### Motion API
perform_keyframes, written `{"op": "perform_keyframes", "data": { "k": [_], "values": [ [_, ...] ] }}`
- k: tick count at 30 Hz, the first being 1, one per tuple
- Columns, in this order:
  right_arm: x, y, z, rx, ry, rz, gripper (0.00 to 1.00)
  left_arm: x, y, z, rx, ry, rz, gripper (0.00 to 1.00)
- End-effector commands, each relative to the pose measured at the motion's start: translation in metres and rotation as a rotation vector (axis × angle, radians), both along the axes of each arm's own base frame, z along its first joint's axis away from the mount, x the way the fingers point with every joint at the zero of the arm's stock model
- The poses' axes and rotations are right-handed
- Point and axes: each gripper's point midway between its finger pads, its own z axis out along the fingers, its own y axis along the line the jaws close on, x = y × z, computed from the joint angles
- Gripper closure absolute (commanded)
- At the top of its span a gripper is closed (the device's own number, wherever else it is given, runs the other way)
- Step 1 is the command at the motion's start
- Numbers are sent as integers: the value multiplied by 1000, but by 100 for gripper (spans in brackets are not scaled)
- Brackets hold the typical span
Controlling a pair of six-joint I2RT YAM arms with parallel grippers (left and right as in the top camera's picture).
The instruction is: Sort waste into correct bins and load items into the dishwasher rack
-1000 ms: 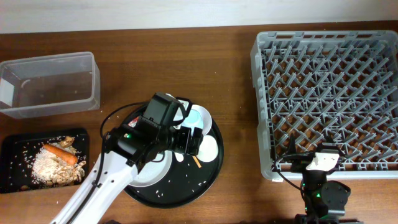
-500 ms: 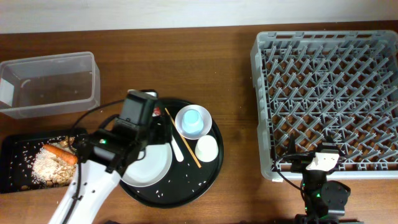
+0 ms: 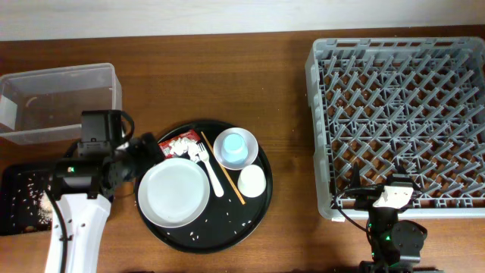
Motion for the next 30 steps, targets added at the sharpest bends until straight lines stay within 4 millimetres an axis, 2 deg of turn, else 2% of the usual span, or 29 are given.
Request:
{"op": "perform_keyframes", "data": {
  "k": [1,3,6,8,10,11,14,15,19,23,30],
  "values": [
    [0,-2,-3,1,6,-8,1,22,-30,16,-80,-98,-198,10],
    [0,-2,-3,1,6,-8,1,28,-31,8,-74,-66,-219,11],
    [0,-2,-3,1,6,-8,1,46,-45,-27,-70,134,-348,11],
    [0,-2,-3,1,6,-8,1,68,-56,-40,-68,169,-386,11],
    [0,-2,-3,1,6,-8,1,96,-64,-55,-60,131,-403,11],
    [0,-2,-3,1,6,-8,1,101,-65,-60,-63,132,-392,11],
    [0,-2,-3,2,6,-8,1,101,-65,-82,-78,190,-361,11],
    [0,-2,-3,1,6,-9,1,101,-64,-92,-62,217,-358,18],
    [0,-2,-3,1,6,-8,1,99,-63,-123,67,299,-354,19],
    [0,-2,-3,1,6,-8,1,98,-61,-129,171,318,-296,19],
    [0,-2,-3,1,6,-8,1,85,-62,-139,169,360,-280,19]
  ]
}}
